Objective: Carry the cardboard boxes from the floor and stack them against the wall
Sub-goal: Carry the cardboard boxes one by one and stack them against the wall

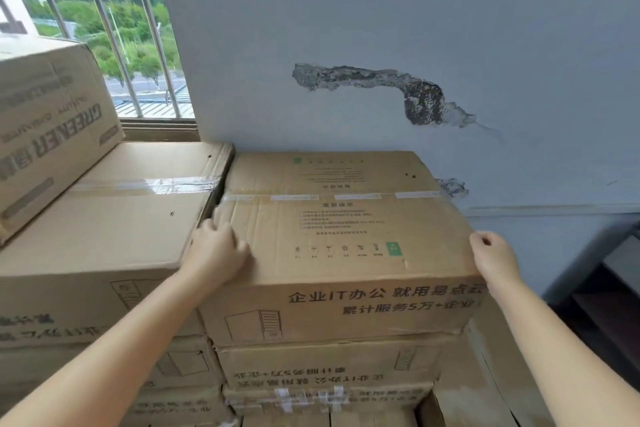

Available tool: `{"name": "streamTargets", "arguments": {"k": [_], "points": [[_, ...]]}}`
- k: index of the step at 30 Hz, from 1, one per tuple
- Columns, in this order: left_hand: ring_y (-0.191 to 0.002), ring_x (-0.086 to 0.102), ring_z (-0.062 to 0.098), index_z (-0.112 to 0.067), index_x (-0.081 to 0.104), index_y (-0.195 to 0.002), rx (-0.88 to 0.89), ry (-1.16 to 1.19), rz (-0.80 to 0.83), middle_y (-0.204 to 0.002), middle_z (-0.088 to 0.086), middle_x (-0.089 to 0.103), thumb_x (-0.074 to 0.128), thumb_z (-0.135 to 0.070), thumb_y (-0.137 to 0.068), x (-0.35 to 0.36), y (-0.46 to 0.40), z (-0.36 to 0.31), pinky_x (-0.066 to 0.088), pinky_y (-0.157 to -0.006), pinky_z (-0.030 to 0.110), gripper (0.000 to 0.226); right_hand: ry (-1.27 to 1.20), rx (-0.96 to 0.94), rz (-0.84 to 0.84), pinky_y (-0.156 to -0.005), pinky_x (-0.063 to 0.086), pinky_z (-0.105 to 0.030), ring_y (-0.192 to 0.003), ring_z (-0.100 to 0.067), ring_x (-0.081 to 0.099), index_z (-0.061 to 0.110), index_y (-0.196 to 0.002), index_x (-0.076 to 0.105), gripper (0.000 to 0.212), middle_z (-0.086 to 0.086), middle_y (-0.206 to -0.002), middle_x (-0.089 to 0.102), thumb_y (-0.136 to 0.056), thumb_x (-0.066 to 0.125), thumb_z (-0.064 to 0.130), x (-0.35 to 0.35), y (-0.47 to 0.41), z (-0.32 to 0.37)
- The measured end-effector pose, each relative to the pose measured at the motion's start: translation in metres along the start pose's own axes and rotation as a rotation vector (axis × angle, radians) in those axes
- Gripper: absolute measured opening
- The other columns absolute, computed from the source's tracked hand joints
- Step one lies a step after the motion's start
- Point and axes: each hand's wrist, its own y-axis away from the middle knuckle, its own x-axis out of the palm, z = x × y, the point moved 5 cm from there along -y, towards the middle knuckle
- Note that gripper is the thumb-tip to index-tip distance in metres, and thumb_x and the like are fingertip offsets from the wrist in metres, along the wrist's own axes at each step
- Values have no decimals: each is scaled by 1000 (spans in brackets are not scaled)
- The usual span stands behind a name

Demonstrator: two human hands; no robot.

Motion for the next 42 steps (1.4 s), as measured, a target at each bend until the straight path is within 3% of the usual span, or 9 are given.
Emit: {"name": "streamTargets", "arguments": {"k": [4, 9, 12, 18, 23, 26, 32, 37, 42], "points": [[-140, 33, 29, -16, 56, -131, 365, -145, -64, -143, 9, 46, 26, -58, -94, 9, 56, 3, 5, -116, 42, 63, -186, 89, 72, -89, 36, -35, -118, -28, 49, 14, -135, 50, 44, -8, -134, 53, -100, 41, 38, 4, 14, -23], [-116, 59, 33, -12, 64, -124, 474, -352, -9, -126, 16, 62, 9, -70, -90, 6, 70, 28, 26, -103, 66, 87, -316, 167, 54, -86, 37, -37, -109, -26, 52, 18, -134, 51, 46, -4, -125, 56, -99, 40, 46, 8, 31, -38], [-113, 62, 32, -14, 65, -122, 433, -349, 57, -124, 16, 63, 8, -73, -87, 3, 62, 35, 39, -95, 62, 90, -280, 148, 24, -79, 40, -39, -93, -21, 53, 18, -126, 53, 43, -1, -107, 58, -98, 38, 47, 12, 32, -39], [-111, 62, 31, -14, 63, -124, 443, -319, 63, -124, 15, 63, 10, -74, -87, 5, 66, 35, 22, -102, 50, 88, -159, 89, 53, -88, 42, -45, -104, -29, 51, 15, -125, 49, 47, -9, -118, 57, -99, 32, 50, 9, 38, -37], [-120, 57, 28, -15, 61, -127, 512, -117, 28, -129, 9, 60, 10, -75, -86, -7, 74, 30, 27, -107, 57, 88, -79, -19, 64, -108, 33, -47, -137, -28, 35, 28, -149, 21, 60, -4, -153, 33, -97, 41, 48, -5, 77, -25], [-128, 46, 18, -32, 50, -132, 499, 276, -60, -133, -9, 53, 39, -65, -90, -20, 86, 33, 25, -114, 48, 55, -128, -127, 24, -113, 29, -40, -140, -12, 28, 28, -150, 20, 65, 8, -154, 29, -94, 48, 45, -14, 134, -25], [-105, 61, 1, -38, 55, -122, 451, 907, 173, -113, -16, 65, 52, -30, -83, -10, 131, 36, 47, -88, 14, 41, -448, 37, -53, -89, 51, -21, -113, 13, 52, 51, -125, 43, 43, 34, -123, 54, -84, 49, 47, -33, 294, -71], [-98, 66, 7, -29, 58, -117, 389, 1017, 469, -107, -3, 70, 47, -27, -84, 37, 177, 46, 49, -87, 32, 35, -506, 272, -287, -73, 54, -18, -92, 4, 65, 15, -127, 48, 38, 14, -106, 70, -92, 44, 1, -25, 429, -123], [-95, 67, 10, -29, 59, -112, 403, 918, 823, -107, 4, 69, 44, -7, -94, 76, 226, 39, 52, -83, 25, 32, -519, 506, -497, -80, 54, -25, -96, 2, 65, 31, -117, 51, 37, 8, -116, 62, -94, 48, 3, -18, 534, -133]]}}
